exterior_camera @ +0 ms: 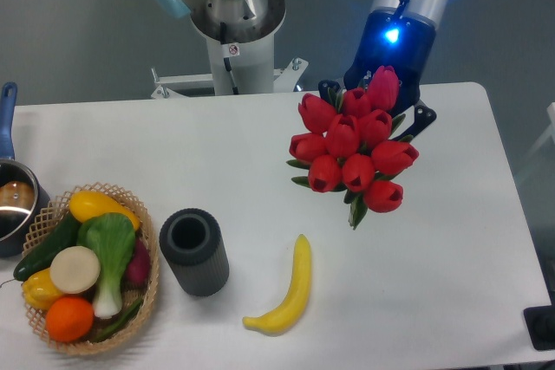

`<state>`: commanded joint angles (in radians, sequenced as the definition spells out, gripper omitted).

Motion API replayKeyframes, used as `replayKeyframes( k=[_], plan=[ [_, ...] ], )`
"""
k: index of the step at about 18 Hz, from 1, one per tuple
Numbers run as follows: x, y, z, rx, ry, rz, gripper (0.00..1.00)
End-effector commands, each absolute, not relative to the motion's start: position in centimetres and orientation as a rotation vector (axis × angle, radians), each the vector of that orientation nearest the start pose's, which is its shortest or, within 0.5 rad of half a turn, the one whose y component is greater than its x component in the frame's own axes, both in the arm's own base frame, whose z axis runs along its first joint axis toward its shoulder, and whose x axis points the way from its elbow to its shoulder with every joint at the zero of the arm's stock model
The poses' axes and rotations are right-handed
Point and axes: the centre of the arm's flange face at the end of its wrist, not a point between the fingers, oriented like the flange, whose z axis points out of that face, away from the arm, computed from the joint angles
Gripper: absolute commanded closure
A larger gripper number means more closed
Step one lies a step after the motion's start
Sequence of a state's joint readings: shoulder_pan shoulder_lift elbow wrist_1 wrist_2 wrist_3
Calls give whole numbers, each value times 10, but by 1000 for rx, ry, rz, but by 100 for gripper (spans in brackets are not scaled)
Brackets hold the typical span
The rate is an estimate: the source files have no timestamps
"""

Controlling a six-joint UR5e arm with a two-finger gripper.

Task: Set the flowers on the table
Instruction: 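Lower the held red tulip bunch toward the table with the gripper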

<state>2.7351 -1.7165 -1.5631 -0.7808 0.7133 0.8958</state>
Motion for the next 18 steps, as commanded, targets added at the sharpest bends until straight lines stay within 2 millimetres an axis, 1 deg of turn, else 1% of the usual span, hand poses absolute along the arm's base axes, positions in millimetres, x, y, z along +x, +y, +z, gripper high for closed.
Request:
replayKeyframes(
  k=[6,8,9,11,15,17,18],
  plan=[
    [-439,416,536,-2122,38,112,71],
    [-439,414,538,-2145,27,140,71],
    [-439,412,534,-2171,13,160,65],
    [-439,413,533,-2203,3,190,65],
    [-430,421,534,-2233,12,214,66],
    [-426,425,526,-2302,-7,245,66],
    [-421,423,525,-2343,-22,276,66]
  ],
)
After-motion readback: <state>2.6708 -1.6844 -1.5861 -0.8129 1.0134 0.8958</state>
